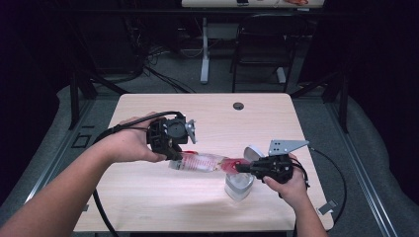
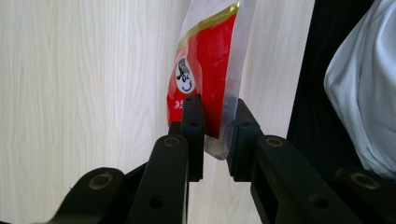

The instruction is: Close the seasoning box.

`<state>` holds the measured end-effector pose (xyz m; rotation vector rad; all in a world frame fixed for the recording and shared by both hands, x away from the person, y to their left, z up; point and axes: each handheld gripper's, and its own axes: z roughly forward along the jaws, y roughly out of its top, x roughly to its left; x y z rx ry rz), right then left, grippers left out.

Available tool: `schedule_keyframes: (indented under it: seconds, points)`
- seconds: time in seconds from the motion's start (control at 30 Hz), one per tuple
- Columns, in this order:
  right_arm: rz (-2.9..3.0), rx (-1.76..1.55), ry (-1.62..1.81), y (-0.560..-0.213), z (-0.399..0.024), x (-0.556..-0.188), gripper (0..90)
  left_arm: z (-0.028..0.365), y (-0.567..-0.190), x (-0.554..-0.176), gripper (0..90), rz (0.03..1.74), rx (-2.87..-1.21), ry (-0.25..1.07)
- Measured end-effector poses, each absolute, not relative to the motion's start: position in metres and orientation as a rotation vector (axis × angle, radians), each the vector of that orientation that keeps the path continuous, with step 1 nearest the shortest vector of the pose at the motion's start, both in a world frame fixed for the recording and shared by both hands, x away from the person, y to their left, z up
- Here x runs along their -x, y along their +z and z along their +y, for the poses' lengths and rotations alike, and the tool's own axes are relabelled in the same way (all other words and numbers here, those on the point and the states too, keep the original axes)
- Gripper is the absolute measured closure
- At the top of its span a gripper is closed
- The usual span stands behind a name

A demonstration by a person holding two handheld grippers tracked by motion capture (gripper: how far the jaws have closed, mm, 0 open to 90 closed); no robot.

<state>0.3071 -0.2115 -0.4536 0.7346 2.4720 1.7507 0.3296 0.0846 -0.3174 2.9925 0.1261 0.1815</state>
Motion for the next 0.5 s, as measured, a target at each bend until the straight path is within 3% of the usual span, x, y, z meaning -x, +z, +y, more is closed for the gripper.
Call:
schedule_keyframes:
  seconds: [0.5]
  points:
    - [2.483,-0.741,1.757,-0.4539,-0.2124,-0.3075,89.5,0.0818,-0.3151,-0.3297,80.4,0.124,-2.998,0.170]
